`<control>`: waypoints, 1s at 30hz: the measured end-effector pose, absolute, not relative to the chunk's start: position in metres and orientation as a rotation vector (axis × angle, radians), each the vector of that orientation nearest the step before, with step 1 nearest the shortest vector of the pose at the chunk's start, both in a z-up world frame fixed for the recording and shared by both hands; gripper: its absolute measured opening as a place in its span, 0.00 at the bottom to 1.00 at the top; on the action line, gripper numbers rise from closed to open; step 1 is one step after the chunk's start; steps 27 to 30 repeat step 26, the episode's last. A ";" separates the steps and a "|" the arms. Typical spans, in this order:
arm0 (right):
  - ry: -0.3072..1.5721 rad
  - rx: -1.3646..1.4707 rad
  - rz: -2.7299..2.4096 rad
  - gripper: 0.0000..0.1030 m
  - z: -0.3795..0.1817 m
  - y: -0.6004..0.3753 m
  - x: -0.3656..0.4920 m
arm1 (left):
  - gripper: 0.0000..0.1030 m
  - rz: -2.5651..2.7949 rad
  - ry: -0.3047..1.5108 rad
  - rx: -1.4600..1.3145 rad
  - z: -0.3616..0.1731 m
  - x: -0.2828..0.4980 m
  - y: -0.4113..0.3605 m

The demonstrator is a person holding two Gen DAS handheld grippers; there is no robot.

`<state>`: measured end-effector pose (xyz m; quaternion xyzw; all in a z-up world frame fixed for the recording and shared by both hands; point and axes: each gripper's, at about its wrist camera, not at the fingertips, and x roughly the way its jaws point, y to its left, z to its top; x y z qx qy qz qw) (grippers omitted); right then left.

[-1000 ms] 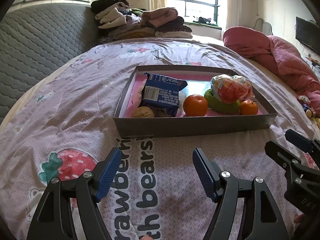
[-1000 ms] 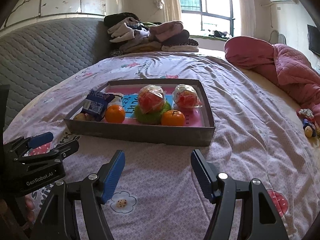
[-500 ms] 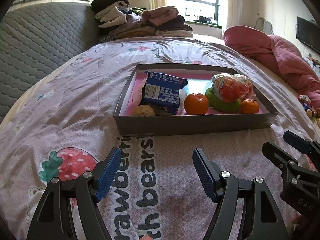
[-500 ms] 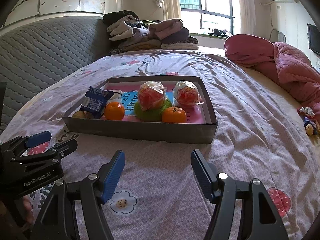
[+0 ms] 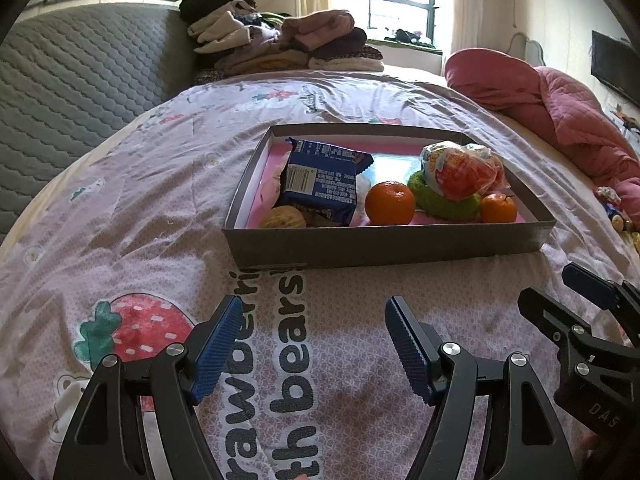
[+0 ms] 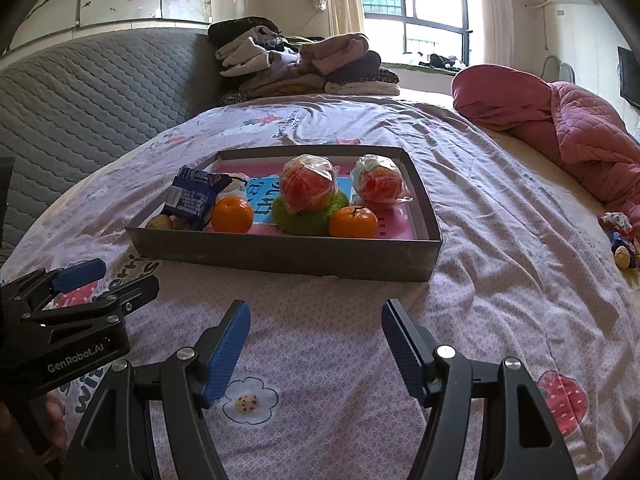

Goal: Organize objects

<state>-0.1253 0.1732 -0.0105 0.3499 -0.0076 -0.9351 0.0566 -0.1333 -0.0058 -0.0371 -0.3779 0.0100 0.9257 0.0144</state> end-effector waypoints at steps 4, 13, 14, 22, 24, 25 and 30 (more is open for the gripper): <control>-0.028 1.069 -2.833 0.65 -0.012 0.173 -0.126 | 0.73 2.880 0.042 -1.181 -0.038 -0.133 -0.004; -0.024 1.080 -2.824 0.66 -0.013 0.171 -0.126 | 0.73 2.886 0.043 -1.177 -0.037 -0.133 -0.007; -0.023 1.078 -2.824 0.65 -0.013 0.171 -0.126 | 0.73 2.885 0.042 -1.176 -0.037 -0.132 -0.007; -0.022 1.086 -2.822 0.66 -0.014 0.172 -0.126 | 0.73 2.885 0.063 -1.170 -0.036 -0.132 -0.006; -0.023 1.084 -2.821 0.65 -0.014 0.172 -0.126 | 0.73 2.886 0.063 -1.170 -0.036 -0.132 -0.006; -0.023 1.083 -2.823 0.65 -0.015 0.172 -0.126 | 0.73 2.888 0.065 -1.167 -0.036 -0.131 -0.006; -0.023 1.083 -2.823 0.65 -0.014 0.172 -0.126 | 0.73 2.887 0.066 -1.169 -0.036 -0.132 -0.006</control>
